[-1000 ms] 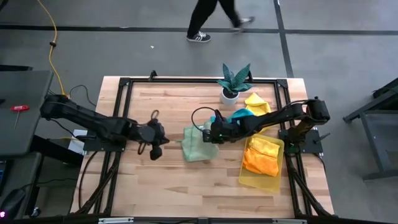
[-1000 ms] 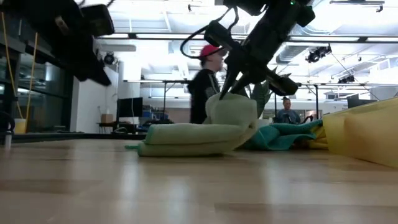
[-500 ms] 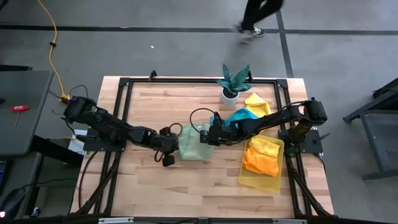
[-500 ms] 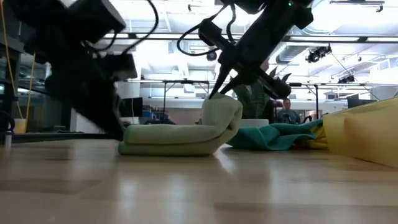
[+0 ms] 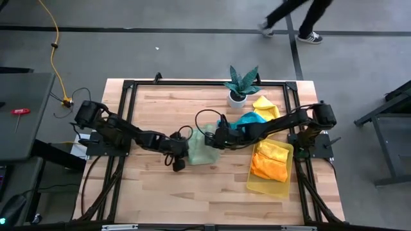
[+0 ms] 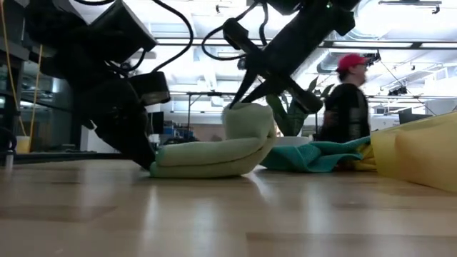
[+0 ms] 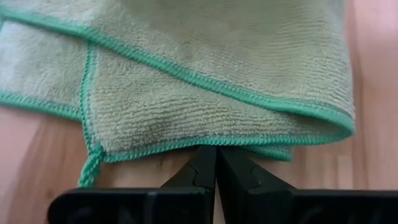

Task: Fold microfiber towels
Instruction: Fold the light green microfiber cloth

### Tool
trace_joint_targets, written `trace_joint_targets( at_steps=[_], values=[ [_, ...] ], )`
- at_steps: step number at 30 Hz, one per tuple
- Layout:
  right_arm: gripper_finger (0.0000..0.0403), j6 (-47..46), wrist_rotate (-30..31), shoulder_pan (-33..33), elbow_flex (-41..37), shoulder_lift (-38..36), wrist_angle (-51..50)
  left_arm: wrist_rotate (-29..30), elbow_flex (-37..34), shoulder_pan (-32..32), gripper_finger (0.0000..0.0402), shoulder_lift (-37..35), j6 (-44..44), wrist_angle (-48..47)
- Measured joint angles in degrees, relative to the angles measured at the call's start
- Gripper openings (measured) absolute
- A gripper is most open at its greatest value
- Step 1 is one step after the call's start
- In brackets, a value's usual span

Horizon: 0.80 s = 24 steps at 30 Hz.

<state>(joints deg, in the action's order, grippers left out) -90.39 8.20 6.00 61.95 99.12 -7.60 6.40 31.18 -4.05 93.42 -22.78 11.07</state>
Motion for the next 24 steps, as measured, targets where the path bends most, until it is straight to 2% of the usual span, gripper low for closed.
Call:
trace_joint_targets(
  at_steps=[13,17,24],
  values=[
    [0.0,-7.7,2.1,0.0,0.0,7.9,17.7,-0.8,0.1,-0.2,0.0,1.9,-2.2,3.5],
    [0.0,-9.4,3.9,0.1,0.0,7.9,18.0,-0.8,0.0,-0.2,0.0,1.9,-2.2,3.7],
    [0.0,-11.4,2.5,0.9,1.2,9.1,17.1,-1.3,0.0,0.4,0.0,1.9,-2.1,4.0]
  ],
)
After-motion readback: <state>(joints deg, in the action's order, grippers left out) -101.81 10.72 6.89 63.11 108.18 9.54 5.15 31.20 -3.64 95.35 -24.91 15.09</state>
